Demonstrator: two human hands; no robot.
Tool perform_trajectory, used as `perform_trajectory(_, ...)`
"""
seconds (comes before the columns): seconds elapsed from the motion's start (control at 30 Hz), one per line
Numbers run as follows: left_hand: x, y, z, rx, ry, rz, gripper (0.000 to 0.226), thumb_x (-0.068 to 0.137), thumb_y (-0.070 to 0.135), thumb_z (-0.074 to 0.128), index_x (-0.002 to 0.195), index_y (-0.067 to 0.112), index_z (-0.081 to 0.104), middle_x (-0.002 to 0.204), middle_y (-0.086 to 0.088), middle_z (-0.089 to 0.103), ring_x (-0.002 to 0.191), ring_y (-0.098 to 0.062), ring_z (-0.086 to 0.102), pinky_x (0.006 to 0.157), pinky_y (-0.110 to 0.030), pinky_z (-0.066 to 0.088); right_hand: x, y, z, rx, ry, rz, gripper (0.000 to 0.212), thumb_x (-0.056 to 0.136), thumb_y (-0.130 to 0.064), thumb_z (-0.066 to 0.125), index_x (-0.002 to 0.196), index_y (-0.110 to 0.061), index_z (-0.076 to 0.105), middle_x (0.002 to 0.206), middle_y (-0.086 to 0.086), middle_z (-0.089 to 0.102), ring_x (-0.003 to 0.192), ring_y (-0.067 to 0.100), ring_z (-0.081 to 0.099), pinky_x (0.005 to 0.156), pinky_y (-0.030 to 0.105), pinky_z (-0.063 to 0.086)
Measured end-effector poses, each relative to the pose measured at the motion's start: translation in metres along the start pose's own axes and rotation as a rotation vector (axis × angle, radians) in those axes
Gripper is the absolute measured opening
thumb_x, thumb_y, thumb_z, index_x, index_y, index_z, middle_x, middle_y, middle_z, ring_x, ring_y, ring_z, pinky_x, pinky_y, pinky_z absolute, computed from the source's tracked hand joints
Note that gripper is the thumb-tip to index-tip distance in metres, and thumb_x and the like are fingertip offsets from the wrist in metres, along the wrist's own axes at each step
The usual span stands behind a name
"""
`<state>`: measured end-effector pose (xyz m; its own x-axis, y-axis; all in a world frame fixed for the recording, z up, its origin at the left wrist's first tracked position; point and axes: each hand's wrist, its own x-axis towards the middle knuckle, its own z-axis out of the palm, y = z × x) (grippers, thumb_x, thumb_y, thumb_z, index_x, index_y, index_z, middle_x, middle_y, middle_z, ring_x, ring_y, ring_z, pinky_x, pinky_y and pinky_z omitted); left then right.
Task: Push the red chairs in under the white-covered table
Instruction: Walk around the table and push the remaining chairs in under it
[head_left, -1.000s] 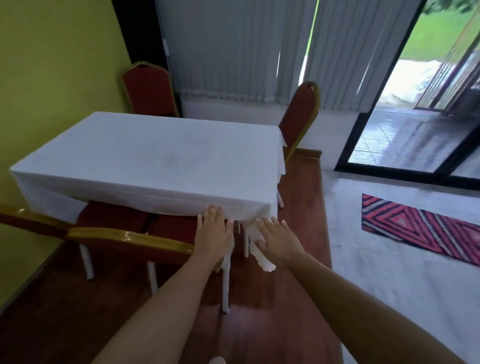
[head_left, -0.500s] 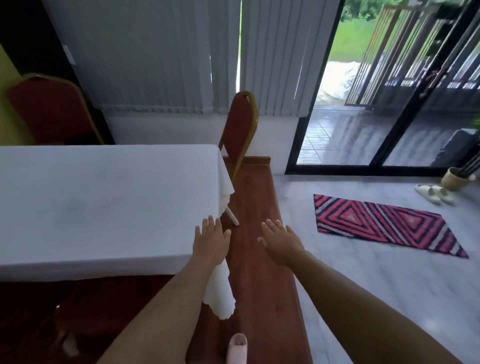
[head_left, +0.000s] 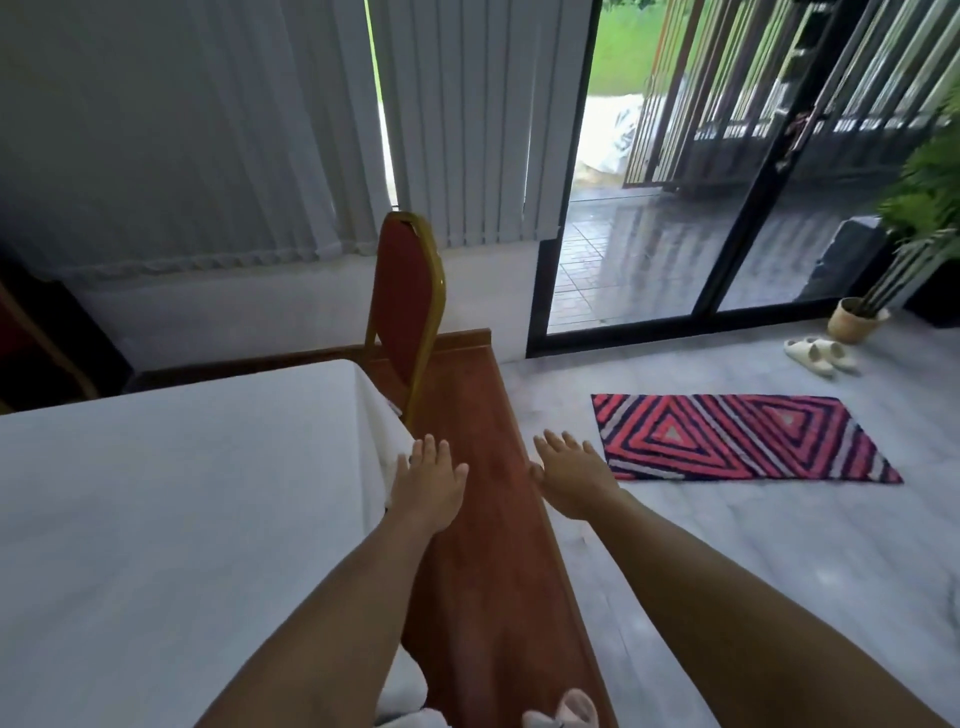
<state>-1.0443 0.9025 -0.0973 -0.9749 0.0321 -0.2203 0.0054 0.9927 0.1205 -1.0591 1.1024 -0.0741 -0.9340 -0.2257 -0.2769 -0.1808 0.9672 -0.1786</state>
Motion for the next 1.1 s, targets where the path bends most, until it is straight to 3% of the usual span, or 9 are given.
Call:
perform_trajectory(0.17, 0.084, 0.023, -0.009, 0.054, -0.063, 0.041, 0.059, 0.1, 0.035, 0.037, 0.149, 0.012, 0.016, 0.158, -0.014, 0.003, 0.145, -0.032, -0.002, 0.117, -0.05, 0.005, 0.068, 0.045, -0.017, -0.025, -0.024, 0.013, 0.056, 0.101, -0.038, 0.024, 0.151, -0.013, 0.014, 0.16, 0.007, 0.01, 0.147, 0.027, 0.006, 0.117, 0.046, 0.007)
perform_trajectory(0.3, 0.158, 0.051, -0.035, -0.071, -0.001, -0.045, 0.057, 0.101, 0.04, 0.016, 0.15, 0.009, 0.011, 0.158, -0.013, 0.005, 0.146, -0.027, 0.003, 0.118, -0.043, 0.003, 0.141, 0.089, -0.048, -0.076, -0.032, -0.01, 0.056, 0.102, -0.039, 0.02, 0.152, -0.013, 0.012, 0.16, 0.007, 0.007, 0.147, 0.026, 0.004, 0.117, 0.045, 0.005)
perform_trajectory(0.6, 0.318, 0.11, -0.095, -0.133, 0.006, -0.096, 0.058, 0.102, 0.039, 0.015, 0.15, 0.01, 0.006, 0.159, -0.01, -0.001, 0.146, -0.024, -0.002, 0.117, -0.043, 0.0, 0.301, 0.166, -0.134, -0.149, -0.013, -0.08, 0.056, 0.102, -0.041, 0.019, 0.152, -0.014, 0.011, 0.16, 0.006, 0.007, 0.147, 0.026, 0.003, 0.118, 0.044, 0.008)
perform_trajectory(1.1, 0.59, 0.066, -0.154, -0.049, 0.094, -0.225, 0.057, 0.101, 0.037, 0.017, 0.149, 0.008, 0.011, 0.158, -0.015, 0.005, 0.145, -0.029, 0.004, 0.117, -0.046, 0.004, 0.591, 0.178, -0.205, -0.192, -0.024, -0.267, 0.057, 0.102, -0.039, 0.02, 0.152, -0.013, 0.01, 0.161, 0.006, 0.007, 0.147, 0.027, 0.004, 0.117, 0.046, 0.006)
